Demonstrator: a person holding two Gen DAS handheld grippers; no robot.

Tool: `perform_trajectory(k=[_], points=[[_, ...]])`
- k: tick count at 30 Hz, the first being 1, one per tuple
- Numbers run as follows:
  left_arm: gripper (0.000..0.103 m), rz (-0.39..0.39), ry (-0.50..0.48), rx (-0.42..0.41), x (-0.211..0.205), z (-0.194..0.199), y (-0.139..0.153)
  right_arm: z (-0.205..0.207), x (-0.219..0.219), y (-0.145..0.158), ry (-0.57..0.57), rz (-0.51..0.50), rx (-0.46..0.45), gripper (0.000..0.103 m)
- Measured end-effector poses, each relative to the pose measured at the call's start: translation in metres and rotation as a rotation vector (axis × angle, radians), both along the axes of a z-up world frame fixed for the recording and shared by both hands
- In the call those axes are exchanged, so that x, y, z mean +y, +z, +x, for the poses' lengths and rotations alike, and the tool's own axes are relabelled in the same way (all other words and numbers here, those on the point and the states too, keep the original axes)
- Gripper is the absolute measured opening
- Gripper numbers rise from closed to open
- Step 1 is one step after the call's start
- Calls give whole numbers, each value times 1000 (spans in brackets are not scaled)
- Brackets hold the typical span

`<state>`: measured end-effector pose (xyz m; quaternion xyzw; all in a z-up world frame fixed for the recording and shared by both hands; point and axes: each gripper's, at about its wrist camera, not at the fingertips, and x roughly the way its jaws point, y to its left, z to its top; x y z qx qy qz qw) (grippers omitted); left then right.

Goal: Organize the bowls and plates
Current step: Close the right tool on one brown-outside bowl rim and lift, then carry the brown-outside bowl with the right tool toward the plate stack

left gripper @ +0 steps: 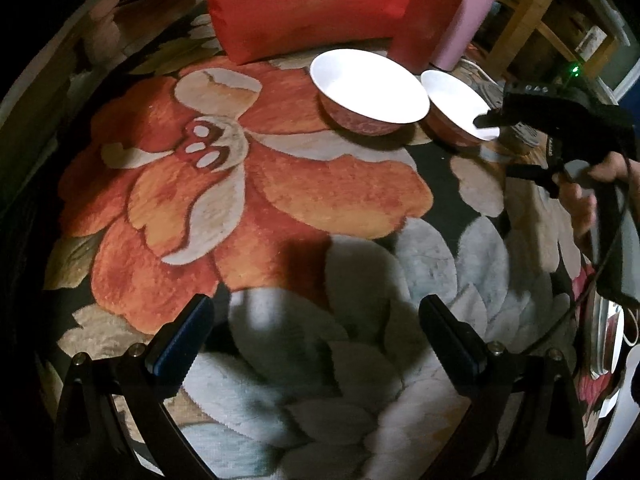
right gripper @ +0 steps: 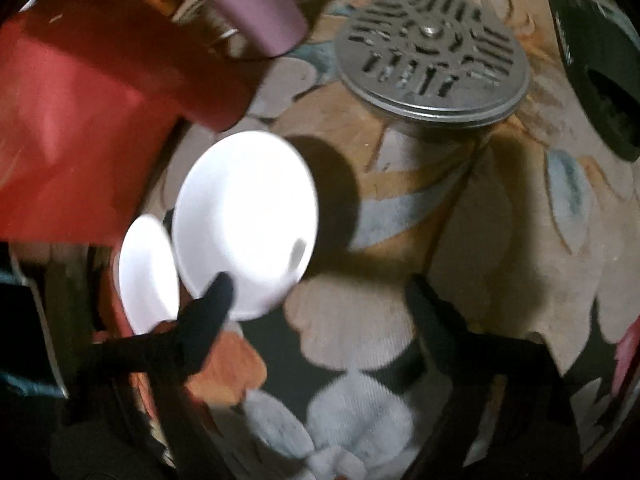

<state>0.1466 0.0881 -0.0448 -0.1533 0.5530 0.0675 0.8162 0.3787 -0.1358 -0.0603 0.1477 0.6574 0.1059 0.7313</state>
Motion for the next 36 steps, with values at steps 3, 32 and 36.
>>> perform_trajectory(k=[3, 32, 36], points=[[102, -2, 8, 12, 4, -2, -5, 7, 1, -14, -12, 30, 42, 48], [86, -145, -34, 60, -12, 3, -29, -126, 40, -8, 640, 177, 145, 21], [83, -175, -15, 53, -15, 11, -31, -130, 45, -7, 648, 89, 87, 21]])
